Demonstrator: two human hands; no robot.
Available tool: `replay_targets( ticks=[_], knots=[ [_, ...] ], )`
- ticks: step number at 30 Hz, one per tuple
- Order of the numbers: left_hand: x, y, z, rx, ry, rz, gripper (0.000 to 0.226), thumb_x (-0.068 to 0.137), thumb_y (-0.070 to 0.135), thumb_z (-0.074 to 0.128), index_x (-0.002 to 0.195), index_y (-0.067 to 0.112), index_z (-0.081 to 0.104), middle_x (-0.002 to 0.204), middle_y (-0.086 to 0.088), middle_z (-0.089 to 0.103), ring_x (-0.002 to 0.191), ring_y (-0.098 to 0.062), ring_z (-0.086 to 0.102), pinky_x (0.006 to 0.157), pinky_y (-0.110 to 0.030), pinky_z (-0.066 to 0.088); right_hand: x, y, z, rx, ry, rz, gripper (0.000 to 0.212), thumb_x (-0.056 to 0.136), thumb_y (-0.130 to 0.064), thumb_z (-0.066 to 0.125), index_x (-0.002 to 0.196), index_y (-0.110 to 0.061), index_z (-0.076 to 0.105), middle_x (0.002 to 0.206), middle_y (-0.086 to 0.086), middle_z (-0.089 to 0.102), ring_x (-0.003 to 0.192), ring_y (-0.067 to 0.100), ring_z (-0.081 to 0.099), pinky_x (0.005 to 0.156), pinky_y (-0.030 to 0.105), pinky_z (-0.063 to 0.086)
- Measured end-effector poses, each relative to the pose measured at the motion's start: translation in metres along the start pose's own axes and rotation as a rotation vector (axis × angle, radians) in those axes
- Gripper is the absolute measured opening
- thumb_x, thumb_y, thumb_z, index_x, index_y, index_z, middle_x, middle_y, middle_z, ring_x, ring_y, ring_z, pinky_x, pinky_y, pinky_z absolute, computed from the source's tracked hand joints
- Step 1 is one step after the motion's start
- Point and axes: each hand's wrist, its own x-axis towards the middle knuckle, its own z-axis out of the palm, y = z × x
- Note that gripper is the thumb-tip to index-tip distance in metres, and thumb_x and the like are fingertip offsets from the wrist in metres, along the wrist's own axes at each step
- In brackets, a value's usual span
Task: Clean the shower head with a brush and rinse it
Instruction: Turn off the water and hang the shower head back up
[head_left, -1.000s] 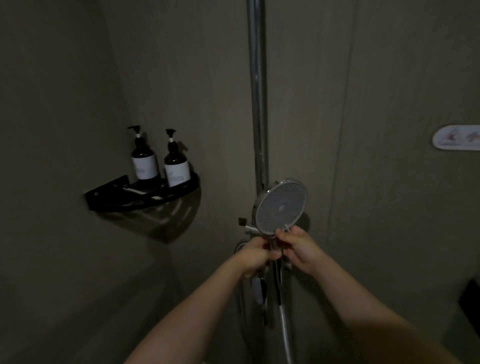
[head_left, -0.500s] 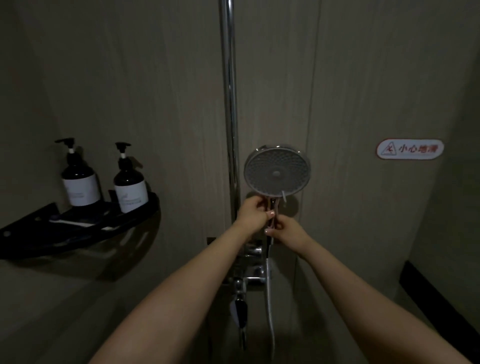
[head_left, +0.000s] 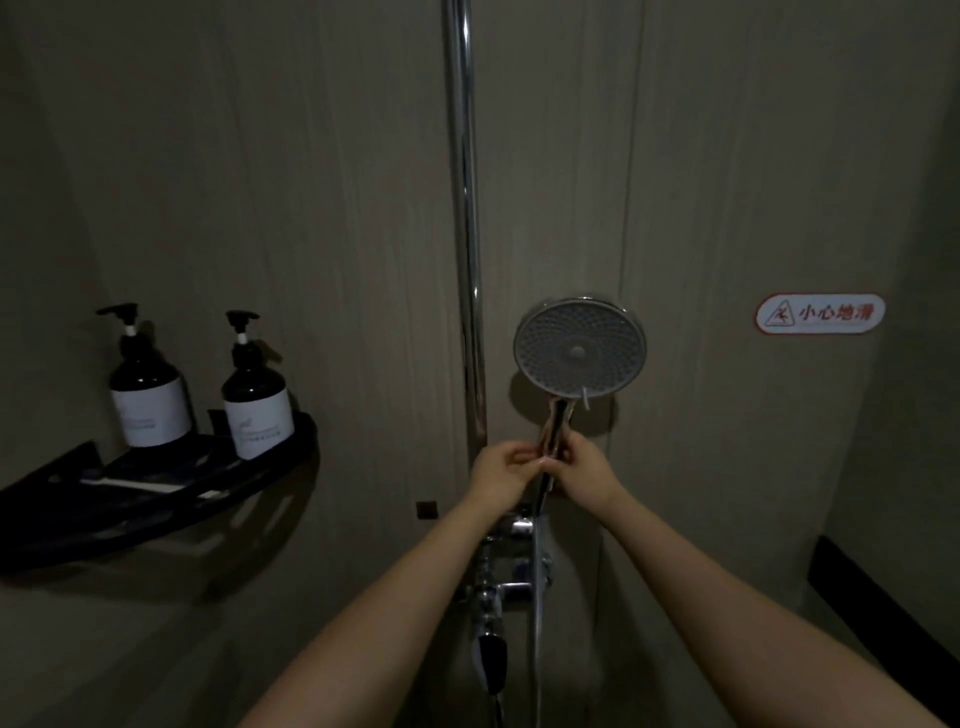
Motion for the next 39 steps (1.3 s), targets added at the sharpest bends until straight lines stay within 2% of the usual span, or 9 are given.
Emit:
replay_targets(
  ticks=[3, 6, 13, 18, 24, 28, 31, 35, 39],
  knots=[
    [0.003, -0.009, 0.001, 0.043, -0.025, 0.022, 0.038, 0.086, -0.012, 0.045, 0.122, -0.006, 0.054, 0.119, -0.022, 0.062, 0.104, -0.026, 0.062, 0.076, -0.012, 0.046, 0.005, -0.001, 0.001, 0.051, 0.017, 0.025, 0.03, 0.084, 0.016, 0.047, 0.102, -0.007, 0.045, 0.077, -0.001, 0.056, 0.054, -0.01, 0.058, 0.055, 0.007, 0.047],
    [-0.001, -0.024, 0.004, 0.127, -0.054, 0.012, 0.036, 0.085, -0.008, 0.048, 0.12, 0.0, 0.055, 0.115, -0.016, 0.065, 0.097, -0.022, 0.064, 0.078, -0.015, 0.051, 0.009, -0.01, 0.001, 0.138, -0.016, 0.072, 0.027, 0.089, 0.008, 0.046, 0.106, -0.013, 0.044, 0.077, 0.001, 0.056, 0.06, 0.006, 0.06, 0.041, 0.015, 0.049],
    [-0.009, -0.043, 0.005, 0.241, 0.017, 0.028, 0.032, 0.088, 0.01, 0.056, 0.12, 0.011, 0.057, 0.113, -0.007, 0.066, 0.106, -0.02, 0.061, 0.083, -0.02, 0.043, 0.009, 0.004, 0.011, 0.011, -0.096, 0.026, 0.033, 0.086, 0.01, 0.05, 0.117, -0.001, 0.047, 0.078, -0.004, 0.057, 0.059, -0.006, 0.06, 0.055, 0.008, 0.049],
    [-0.009, -0.041, 0.006, 0.283, 0.027, 0.059, 0.028, 0.09, 0.011, 0.05, 0.117, 0.014, 0.059, 0.107, -0.004, 0.066, 0.097, -0.015, 0.059, 0.08, -0.02, 0.04, 0.015, -0.002, 0.009, -0.057, -0.124, 0.037, 0.022, 0.085, 0.001, 0.057, 0.101, -0.012, 0.05, 0.076, -0.006, 0.058, 0.076, 0.014, 0.061, 0.057, 0.013, 0.05],
    [-0.012, -0.052, 0.01, 0.412, 0.002, 0.024, 0.018, 0.092, 0.019, 0.047, 0.106, 0.021, 0.058, 0.099, 0.001, 0.064, 0.089, -0.011, 0.057, 0.079, -0.023, 0.043, 0.01, 0.008, 0.007, -0.024, -0.203, 0.174, 0.021, 0.083, 0.006, 0.058, 0.086, -0.013, 0.05, 0.073, 0.001, 0.059, 0.056, 0.009, 0.062, 0.042, 0.02, 0.051],
    [-0.012, -0.043, 0.01, 0.26, -0.011, 0.019, 0.038, 0.087, 0.006, 0.054, 0.124, 0.015, 0.053, 0.115, -0.005, 0.063, 0.107, -0.018, 0.059, 0.089, -0.024, 0.044, 0.006, 0.016, 0.012, 0.008, -0.13, 0.152, 0.02, 0.08, 0.012, 0.057, 0.088, -0.007, 0.058, 0.089, 0.009, 0.064, 0.08, 0.017, 0.06, 0.069, 0.018, 0.052],
    [-0.015, -0.043, 0.004, 0.27, 0.005, 0.063, 0.036, 0.086, 0.003, 0.053, 0.119, 0.016, 0.058, 0.107, 0.0, 0.065, 0.098, -0.011, 0.059, 0.082, -0.019, 0.043, 0.001, 0.02, 0.021, -0.082, -0.127, 0.122, 0.028, 0.078, 0.007, 0.063, 0.106, 0.004, 0.06, 0.099, 0.017, 0.066, 0.082, 0.013, 0.06, 0.065, 0.006, 0.047],
    [-0.025, -0.067, -0.026, 0.445, 0.147, 0.204, 0.015, 0.088, 0.017, 0.057, 0.097, 0.025, 0.066, 0.087, 0.015, 0.061, 0.078, 0.001, 0.057, 0.071, -0.012, 0.046, 0.003, 0.024, 0.025, -0.1, -0.107, 0.125, 0.028, 0.078, -0.004, 0.069, 0.103, -0.008, 0.059, 0.088, 0.008, 0.067, 0.076, 0.01, 0.06, 0.069, 0.019, 0.049],
    [-0.022, -0.078, -0.059, 0.378, 0.249, 0.043, 0.015, 0.078, 0.016, 0.071, 0.083, 0.015, 0.057, 0.086, -0.005, 0.059, 0.079, -0.015, 0.055, 0.074, -0.026, 0.044, 0.008, 0.024, 0.022, -0.111, -0.152, 0.152, 0.031, 0.08, -0.003, 0.067, 0.11, -0.003, 0.059, 0.103, 0.011, 0.066, 0.096, 0.019, 0.061, 0.091, 0.035, 0.049]
  ],
)
